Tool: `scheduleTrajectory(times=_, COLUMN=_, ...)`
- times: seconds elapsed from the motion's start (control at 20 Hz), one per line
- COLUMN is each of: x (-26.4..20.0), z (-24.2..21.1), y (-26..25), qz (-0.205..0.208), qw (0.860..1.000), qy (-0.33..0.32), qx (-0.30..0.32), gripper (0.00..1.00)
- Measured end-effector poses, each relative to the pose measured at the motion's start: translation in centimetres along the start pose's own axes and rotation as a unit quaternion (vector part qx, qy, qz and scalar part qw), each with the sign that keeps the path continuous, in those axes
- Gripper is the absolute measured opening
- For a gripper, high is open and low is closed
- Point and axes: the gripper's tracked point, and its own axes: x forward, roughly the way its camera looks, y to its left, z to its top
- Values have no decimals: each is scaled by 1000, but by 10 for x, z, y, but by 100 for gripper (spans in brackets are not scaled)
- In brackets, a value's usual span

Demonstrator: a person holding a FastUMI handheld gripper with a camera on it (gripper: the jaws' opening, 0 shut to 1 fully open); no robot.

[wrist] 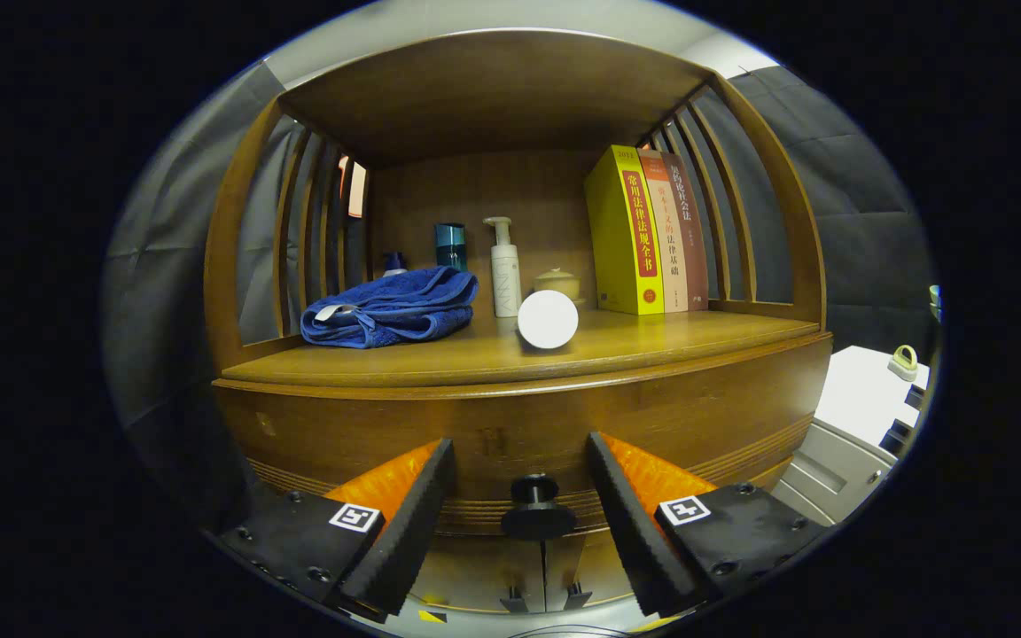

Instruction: Pull open the drawer, take out the items inside it, and place them on the countertop above the cabinet.

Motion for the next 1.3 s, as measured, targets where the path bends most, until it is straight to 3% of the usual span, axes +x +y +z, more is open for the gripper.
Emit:
scheduleTrajectory(times=0.3, x=1, z=1, y=5, qz=-4, qw=1000, qy=-4, qx=-9, gripper=99)
scheduleTrajectory(times=0.65, x=-35, z=58, y=17, qz=-2, qw=998, qy=-60, qx=-15, gripper=99)
scheduleTrajectory(times=1.3, x=-166, z=162, y=-5, qz=-24, qw=990, qy=-135, qx=-15, gripper=99)
